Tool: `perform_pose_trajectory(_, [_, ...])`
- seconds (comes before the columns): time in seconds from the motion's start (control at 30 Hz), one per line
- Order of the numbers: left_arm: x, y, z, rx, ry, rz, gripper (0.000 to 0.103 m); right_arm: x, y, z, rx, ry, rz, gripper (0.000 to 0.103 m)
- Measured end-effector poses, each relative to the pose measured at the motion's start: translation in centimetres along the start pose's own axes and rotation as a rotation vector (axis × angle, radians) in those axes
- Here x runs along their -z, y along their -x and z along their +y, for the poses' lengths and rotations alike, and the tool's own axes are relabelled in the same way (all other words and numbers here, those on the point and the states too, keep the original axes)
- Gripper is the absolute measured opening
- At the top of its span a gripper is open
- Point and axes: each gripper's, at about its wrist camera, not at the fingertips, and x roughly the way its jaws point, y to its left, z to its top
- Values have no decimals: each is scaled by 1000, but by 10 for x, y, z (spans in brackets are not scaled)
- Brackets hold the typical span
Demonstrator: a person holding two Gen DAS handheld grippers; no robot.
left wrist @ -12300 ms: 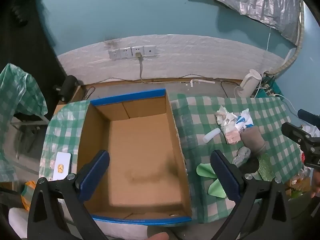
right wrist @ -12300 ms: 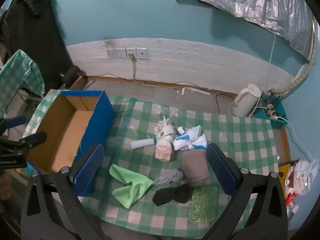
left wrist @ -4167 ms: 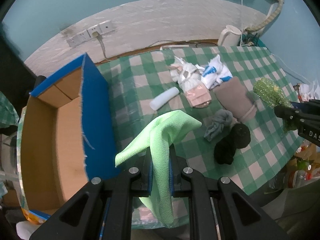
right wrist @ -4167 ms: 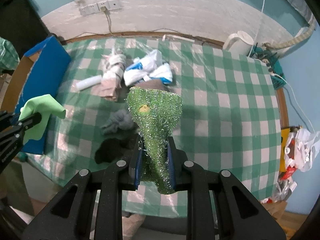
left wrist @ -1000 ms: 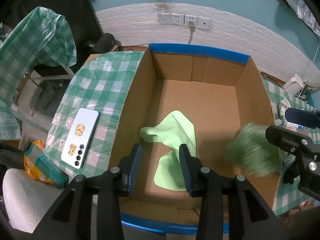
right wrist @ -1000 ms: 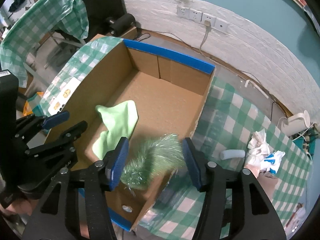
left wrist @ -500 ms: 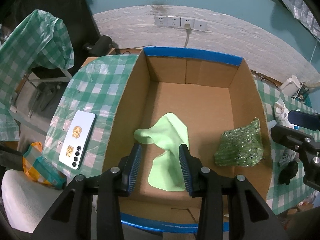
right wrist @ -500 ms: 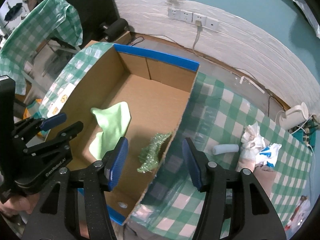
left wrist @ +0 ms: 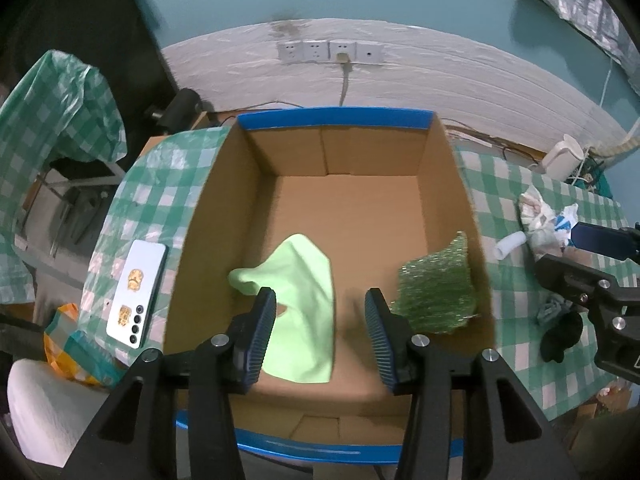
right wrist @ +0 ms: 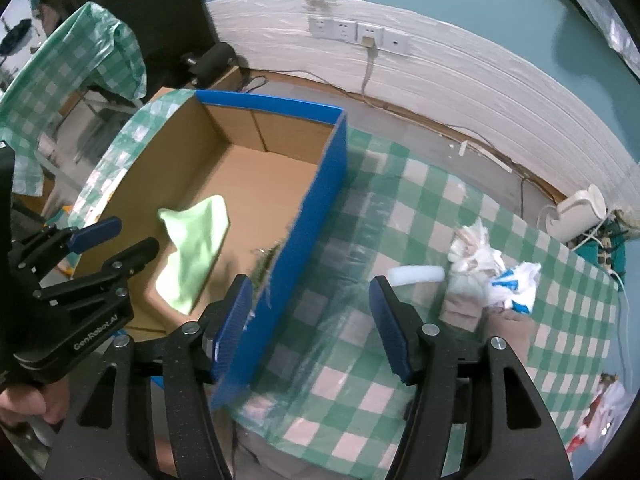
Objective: Organize soft objects
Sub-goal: 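Withdraw both tools from the box back over the table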
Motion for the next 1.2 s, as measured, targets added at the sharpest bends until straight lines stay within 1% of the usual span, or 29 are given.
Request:
perform_pose_trajectory(0.1, [-2,4,-11,9,-16,-16,53,5,4,-12,6,-18,-3,62])
perform_pose_trajectory(0.3, [-6,15,-30,23,-40,-49,54,16,11,-36,17,-62,-8,62])
perform_pose_trajectory(0.4, [-7,17,-39,13,-59,-60,55,22,14,-49,22,-84,-12,62])
perform_pose_trajectory(0.63, [-8,21,-57,15,-89,-67,55,36,21,-74,37,-136,-16,63])
perform_pose_trajectory(0.77, [-8,22,-68,15,-106,-68,60,43,26,-89,44,-160,-23,63])
perform_pose_trajectory(1.2, [-7,22,-109,17,-181,-73,61,63,32,-128,66,-225,-21,63])
